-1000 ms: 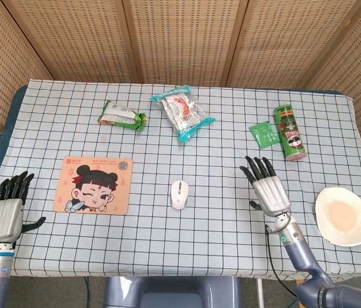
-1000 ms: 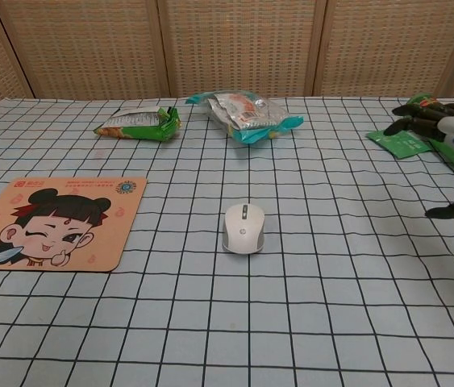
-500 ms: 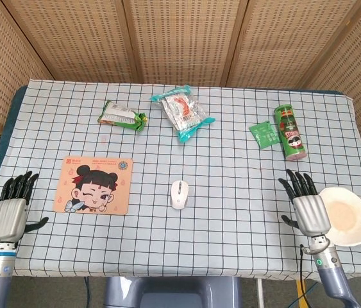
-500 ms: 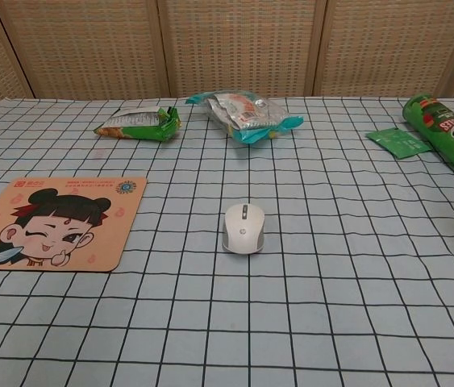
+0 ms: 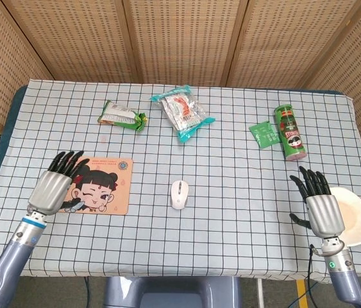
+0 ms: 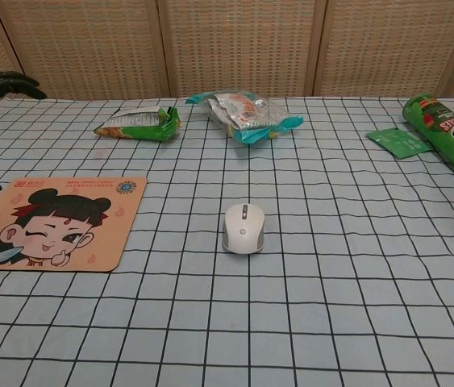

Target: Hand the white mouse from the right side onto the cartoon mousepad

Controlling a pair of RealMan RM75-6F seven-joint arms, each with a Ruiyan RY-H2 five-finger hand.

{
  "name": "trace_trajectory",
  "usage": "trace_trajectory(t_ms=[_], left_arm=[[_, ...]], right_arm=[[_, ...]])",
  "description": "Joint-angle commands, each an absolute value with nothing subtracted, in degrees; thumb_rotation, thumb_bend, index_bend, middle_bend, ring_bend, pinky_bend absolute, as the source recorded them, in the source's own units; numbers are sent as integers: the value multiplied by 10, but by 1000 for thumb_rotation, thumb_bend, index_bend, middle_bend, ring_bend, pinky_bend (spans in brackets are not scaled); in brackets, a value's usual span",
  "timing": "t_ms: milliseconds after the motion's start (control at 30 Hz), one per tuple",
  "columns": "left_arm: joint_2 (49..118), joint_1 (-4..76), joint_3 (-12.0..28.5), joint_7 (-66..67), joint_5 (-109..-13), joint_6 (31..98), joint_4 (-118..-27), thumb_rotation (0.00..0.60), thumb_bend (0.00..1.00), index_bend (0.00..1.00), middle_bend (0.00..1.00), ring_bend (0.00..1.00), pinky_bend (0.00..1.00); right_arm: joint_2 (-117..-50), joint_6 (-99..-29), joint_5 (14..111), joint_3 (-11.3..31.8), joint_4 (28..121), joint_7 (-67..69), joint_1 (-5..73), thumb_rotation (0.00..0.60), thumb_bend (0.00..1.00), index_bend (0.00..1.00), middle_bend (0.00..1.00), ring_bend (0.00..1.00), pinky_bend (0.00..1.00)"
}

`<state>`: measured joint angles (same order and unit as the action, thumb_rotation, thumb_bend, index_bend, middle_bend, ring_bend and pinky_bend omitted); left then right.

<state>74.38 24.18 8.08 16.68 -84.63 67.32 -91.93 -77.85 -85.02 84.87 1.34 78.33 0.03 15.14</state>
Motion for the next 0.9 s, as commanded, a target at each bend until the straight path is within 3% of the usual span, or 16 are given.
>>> trace_trajectory(t_ms=[33, 200, 900], left_arm=[[763, 287, 85, 157, -870, 626, -893, 600, 29, 124, 1, 23, 89], [803, 369, 94, 164, -884, 544, -850, 600, 30, 128, 7, 29, 89], [935, 542, 91, 178, -884, 403, -702, 600, 32, 154, 23, 30, 89]], right_arm=[[-775, -848, 849, 18, 784, 7, 150, 600, 181, 180, 17, 0, 30], [-770, -843, 845, 29, 781, 28, 147, 600, 181, 189, 19, 0, 30], [-757, -839, 836, 60, 768, 82, 137, 600, 181, 207, 35, 0, 30]])
